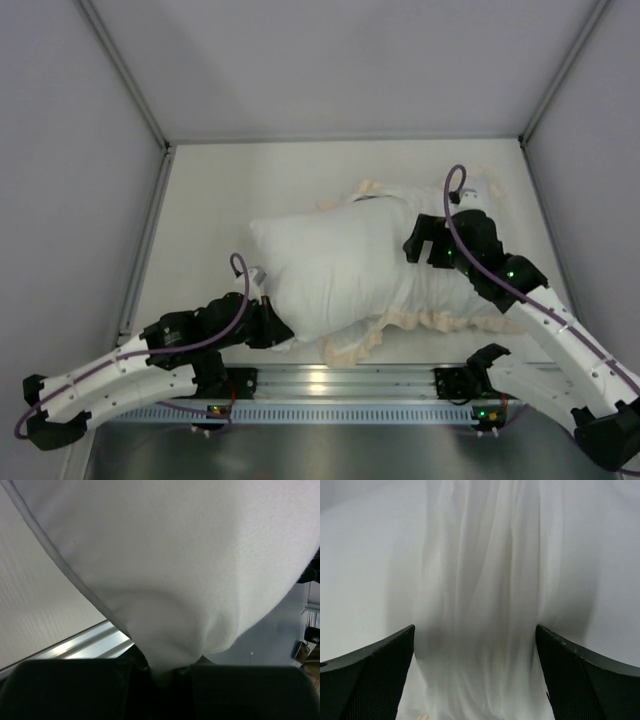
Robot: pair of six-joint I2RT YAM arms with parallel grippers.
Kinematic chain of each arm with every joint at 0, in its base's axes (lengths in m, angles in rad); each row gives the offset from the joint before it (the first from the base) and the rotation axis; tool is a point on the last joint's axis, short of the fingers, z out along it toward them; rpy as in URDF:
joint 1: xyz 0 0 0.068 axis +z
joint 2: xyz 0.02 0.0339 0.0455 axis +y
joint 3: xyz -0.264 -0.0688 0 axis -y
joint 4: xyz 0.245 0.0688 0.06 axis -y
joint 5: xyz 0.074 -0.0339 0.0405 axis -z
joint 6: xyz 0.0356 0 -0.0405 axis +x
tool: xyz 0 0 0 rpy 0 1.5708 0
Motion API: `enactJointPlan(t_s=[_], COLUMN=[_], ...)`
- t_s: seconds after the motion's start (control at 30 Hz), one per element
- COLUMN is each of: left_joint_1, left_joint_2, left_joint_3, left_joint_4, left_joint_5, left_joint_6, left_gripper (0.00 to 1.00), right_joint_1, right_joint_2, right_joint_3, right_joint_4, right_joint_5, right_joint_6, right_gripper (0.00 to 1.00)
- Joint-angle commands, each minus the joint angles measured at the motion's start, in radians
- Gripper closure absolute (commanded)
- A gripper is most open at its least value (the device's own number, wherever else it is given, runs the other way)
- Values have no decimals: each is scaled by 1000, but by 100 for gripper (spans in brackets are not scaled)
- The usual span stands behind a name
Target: Remove the pillowcase from the pillow
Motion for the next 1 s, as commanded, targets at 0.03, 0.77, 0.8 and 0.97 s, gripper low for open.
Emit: enactJointPlan(t_s=[0.03,0.77,0.8,0.97], left_joint_1=[-4,-4,-4,-5], left_joint_2=[-3,40,15,-199], left_joint_3=[29,416,455,617], left_joint_4=[105,-324,-359,-591], left_joint_5=[-5,-532,-560,-680], left_joint_6=[22,62,27,-54], left_gripper=[100,100,100,100], right_joint_1=[141,316,313,280], right_joint_2=[-46,-303,-311,-276], right_joint_3=[-124,-141,-136,-124], right_joint_4=[-7,-467,-478,-498], right_joint_5=[-45,536,543,561], right_joint_6=[115,518,532,554], right_gripper=[5,100,100,100])
